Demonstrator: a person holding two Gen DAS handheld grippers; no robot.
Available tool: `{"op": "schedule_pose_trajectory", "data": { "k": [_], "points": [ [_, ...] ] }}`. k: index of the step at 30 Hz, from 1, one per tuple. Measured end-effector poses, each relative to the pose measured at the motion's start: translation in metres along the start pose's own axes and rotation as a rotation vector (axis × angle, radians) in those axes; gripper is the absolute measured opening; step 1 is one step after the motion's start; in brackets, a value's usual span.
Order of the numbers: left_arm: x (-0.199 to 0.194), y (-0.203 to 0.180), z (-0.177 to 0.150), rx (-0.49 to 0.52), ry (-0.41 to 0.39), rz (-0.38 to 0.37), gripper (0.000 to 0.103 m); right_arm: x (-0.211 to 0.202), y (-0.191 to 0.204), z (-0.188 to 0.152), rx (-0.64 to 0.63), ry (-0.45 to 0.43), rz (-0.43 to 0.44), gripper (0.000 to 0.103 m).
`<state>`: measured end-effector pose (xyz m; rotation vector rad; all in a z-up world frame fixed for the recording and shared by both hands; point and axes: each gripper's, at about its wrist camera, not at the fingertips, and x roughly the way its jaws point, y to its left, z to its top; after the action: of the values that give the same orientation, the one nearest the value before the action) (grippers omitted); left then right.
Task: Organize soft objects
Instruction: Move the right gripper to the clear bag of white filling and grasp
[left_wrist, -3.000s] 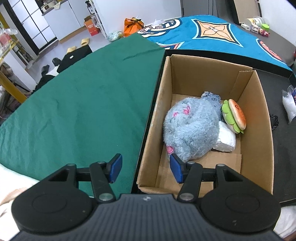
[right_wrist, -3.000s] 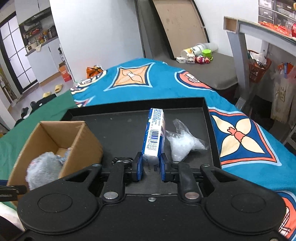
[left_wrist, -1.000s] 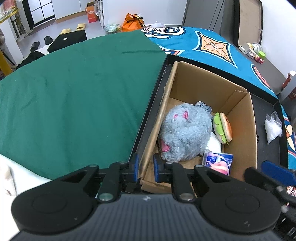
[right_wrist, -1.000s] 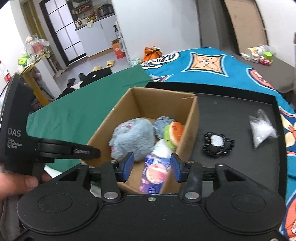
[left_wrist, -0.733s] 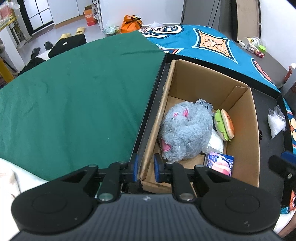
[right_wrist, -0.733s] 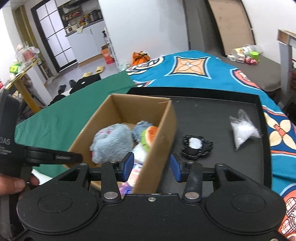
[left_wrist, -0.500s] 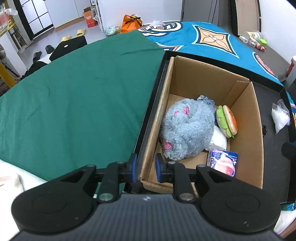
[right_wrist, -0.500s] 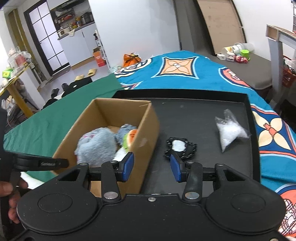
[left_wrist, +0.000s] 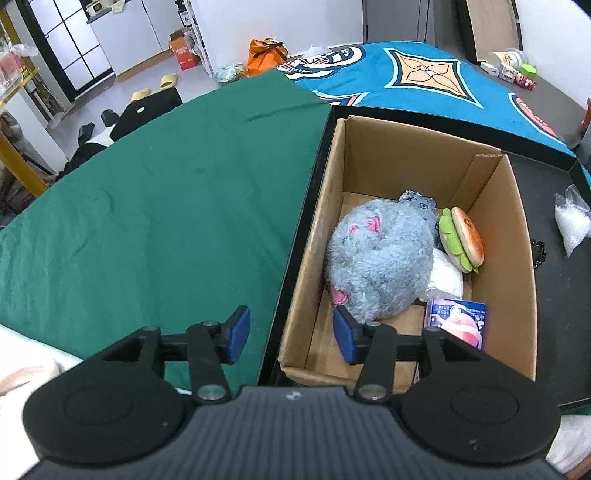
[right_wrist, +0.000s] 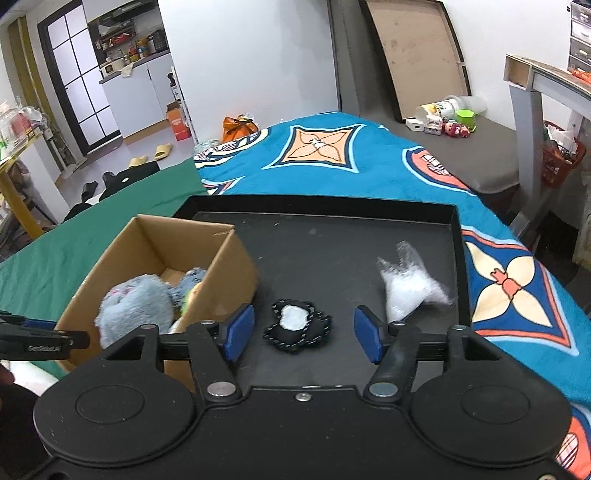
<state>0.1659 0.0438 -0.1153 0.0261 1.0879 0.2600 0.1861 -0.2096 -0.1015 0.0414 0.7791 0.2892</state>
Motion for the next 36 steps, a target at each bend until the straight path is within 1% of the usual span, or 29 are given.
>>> {"op": "schedule_pose_trajectory", "data": {
  "k": [7, 13, 16, 22, 25, 28, 32, 34, 36],
  "points": [
    [0.001, -0.009, 0.001, 0.036, 0.003, 0.053, 0.052, 0.009, -0.021, 0.004, 0.008, -0.007, -0.013, 0.066],
    [0.002, -0.015, 0.002, 0.066, 0.005, 0.086, 0.054, 0.021, -0.037, 0.007, 0.019, -0.002, -0.027, 0.066],
    [0.003, -0.020, 0.002, 0.087, 0.007, 0.098, 0.054, 0.028, -0.044, 0.008, 0.020, -0.006, -0.056, 0.066],
    [0.010, -0.029, 0.003, 0.132, 0.036, 0.123, 0.054, 0.044, -0.063, 0.006, 0.069, -0.010, -0.076, 0.066],
    [0.011, -0.032, 0.003, 0.147, 0.045, 0.130, 0.054, 0.050, -0.071, 0.006, 0.086, -0.018, -0.087, 0.070],
    [0.014, -0.040, 0.004, 0.175, 0.050, 0.142, 0.054, 0.057, -0.076, 0.005, 0.080, -0.027, -0.115, 0.070],
    [0.017, -0.046, 0.004, 0.202, 0.063, 0.163, 0.054, 0.068, -0.085, 0.004, 0.105, -0.015, -0.128, 0.071],
    [0.018, -0.047, 0.004, 0.207, 0.069, 0.166, 0.054, 0.072, -0.086, 0.004, 0.097, -0.014, -0.139, 0.075],
    [0.019, -0.049, 0.004, 0.218, 0.071, 0.175, 0.054, 0.075, -0.087, 0.005, 0.084, -0.010, -0.140, 0.076]
  ]
}}
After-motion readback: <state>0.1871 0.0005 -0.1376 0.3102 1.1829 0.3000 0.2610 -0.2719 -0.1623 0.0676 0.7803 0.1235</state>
